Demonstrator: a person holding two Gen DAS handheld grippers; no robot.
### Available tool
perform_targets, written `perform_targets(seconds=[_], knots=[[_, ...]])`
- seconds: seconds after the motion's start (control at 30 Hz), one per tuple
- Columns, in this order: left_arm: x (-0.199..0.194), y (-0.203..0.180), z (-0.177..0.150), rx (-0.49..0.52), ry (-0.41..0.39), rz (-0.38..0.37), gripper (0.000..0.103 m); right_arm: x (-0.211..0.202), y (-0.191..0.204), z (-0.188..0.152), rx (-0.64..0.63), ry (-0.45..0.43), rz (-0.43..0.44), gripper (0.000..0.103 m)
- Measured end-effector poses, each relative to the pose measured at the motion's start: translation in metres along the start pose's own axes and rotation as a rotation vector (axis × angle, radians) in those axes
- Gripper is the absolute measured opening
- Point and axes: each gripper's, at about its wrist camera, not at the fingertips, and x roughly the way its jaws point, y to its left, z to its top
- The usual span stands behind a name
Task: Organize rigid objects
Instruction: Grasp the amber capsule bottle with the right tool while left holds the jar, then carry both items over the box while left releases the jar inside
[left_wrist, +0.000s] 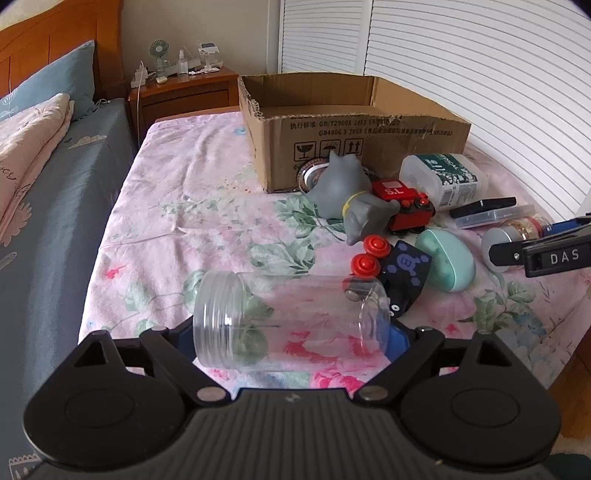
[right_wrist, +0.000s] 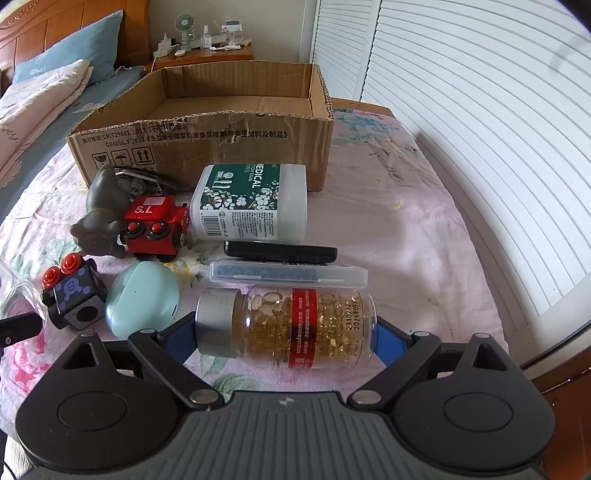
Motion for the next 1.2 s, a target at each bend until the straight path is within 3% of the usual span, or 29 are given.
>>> perform_targets(seconds=[0.3, 0.73, 0.93, 1.2], knots=[[-0.002, 0.003, 0.006, -0.007, -0.005, 0.023, 0.090, -0.007, -0.005, -0.004, -0.017, 0.011, 0.039, 0.096], [-0.019, 0.007, 0.039, 0.034, 0.033, -0.039, 0.090, -0.037, -0.018, 0.012, -0.119, 0.024, 0.159, 0.096], [-0.028, 0.004, 0.078, 0.066, 0.015, -0.063, 0.090, -0.050, -0.025, 0.038, -0.139, -0.014, 0.211, 0.096], [-0.017, -0.012, 0.154, 0.115, -0.041, -0.114, 0.090, -0.055, -0.032, 0.085, -0.152, -0.093, 0.241, 0.096]])
